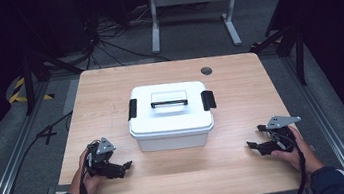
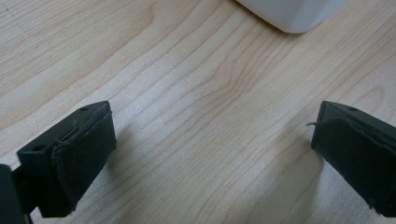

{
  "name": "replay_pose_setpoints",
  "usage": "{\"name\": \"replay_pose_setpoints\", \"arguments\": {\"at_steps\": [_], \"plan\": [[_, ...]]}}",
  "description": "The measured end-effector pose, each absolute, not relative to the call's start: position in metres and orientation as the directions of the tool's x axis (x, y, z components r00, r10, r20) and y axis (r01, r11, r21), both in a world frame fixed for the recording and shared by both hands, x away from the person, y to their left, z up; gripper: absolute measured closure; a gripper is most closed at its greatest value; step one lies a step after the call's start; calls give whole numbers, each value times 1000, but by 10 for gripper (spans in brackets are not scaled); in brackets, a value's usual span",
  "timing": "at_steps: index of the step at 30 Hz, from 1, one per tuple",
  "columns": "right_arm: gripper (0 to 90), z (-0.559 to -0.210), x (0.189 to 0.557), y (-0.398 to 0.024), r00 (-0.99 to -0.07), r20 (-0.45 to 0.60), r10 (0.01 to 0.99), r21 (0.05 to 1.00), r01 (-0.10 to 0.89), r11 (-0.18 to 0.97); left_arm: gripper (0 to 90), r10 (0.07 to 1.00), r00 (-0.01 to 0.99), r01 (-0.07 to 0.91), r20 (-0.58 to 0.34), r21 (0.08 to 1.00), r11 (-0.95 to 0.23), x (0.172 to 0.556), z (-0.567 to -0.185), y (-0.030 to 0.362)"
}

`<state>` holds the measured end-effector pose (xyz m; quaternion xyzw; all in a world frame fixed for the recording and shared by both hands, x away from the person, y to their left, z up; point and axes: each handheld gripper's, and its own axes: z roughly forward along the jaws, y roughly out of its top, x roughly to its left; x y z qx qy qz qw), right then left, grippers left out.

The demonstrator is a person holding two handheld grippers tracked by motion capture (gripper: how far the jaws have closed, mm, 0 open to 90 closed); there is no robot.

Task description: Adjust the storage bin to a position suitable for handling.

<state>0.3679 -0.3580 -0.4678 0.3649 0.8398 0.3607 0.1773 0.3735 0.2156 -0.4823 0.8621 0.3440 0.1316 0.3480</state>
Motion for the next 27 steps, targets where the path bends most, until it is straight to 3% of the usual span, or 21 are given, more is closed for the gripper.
{"name": "replay_pose_setpoints", "arguments": {"at_steps": [11,16,27], "plan": [[144,-468,369,-358,-664,-40,747,730,491,476,5,639,769,470,-13,689,-552,373,-482,223],[136,-461,368,-354,-666,-89,741,687,497,529,5,634,774,464,-5,687,-560,373,-482,228],[244,-450,367,-351,-719,-91,690,646,484,590,5,637,770,470,-13,688,-554,373,-482,228]]}}
